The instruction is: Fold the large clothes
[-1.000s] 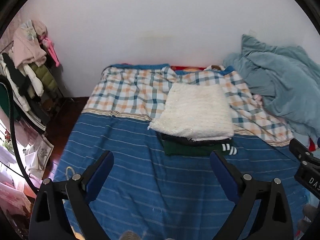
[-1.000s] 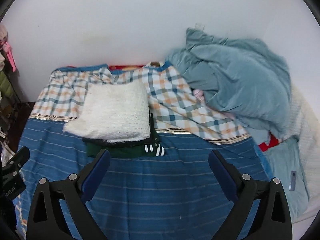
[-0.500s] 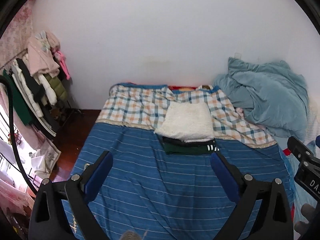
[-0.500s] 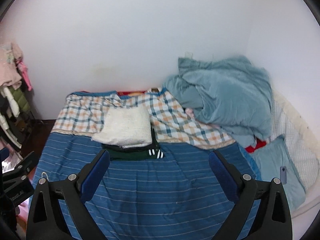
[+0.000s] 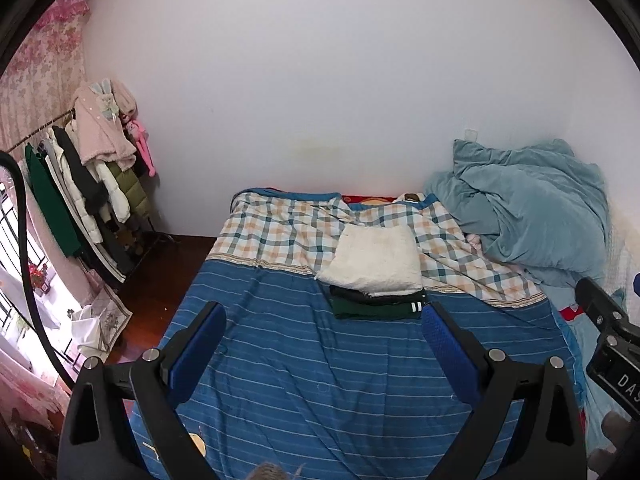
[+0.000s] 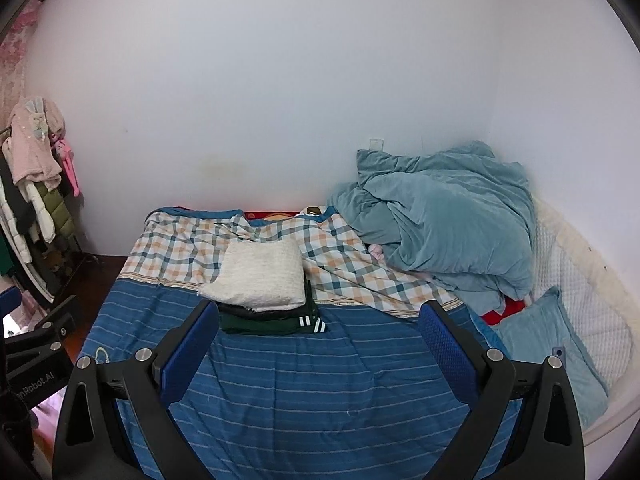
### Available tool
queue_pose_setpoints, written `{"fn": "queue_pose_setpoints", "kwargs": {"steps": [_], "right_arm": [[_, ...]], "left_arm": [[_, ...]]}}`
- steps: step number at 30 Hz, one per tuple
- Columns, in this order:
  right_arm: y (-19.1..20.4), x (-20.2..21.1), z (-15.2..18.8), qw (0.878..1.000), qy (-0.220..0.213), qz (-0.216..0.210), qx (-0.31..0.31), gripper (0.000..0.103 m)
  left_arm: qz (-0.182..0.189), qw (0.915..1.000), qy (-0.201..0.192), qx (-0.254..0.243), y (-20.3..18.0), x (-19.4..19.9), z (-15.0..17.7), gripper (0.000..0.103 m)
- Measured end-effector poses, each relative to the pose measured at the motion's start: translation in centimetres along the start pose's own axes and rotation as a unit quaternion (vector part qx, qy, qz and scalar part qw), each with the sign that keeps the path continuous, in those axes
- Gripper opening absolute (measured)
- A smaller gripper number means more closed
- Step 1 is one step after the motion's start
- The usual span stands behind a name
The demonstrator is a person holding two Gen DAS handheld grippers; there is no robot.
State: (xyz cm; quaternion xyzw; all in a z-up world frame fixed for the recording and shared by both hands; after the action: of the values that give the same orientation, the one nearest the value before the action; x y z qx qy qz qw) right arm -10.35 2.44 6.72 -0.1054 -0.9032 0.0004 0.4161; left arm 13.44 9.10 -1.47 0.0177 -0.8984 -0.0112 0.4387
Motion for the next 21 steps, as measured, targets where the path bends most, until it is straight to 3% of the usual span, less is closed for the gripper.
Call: {"fn": "queue_pose_setpoints", "kwargs": {"steps": [21], "right_arm": [[-0.3,1.2,0.2,1.0,-0.002,-0.018,0.001,0.102]], "left_arm": [[-0.01,0.9997,-0.023,0.002,-0.1,2.6,1.2,0.1]]}}
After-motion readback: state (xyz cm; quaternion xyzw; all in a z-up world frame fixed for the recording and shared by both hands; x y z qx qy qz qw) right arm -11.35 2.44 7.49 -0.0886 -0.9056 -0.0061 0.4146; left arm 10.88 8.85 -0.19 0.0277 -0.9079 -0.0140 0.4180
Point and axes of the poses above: each gripper's, at about its wrist camera, not at the fingertips, and x roughly against the way its jaws point, y to its left, z to its underside, the point moved 1 cm from there along -x, roughly the way its jaws point, and after that the axes turned 14 degrees about y, right-handed, at the moved point
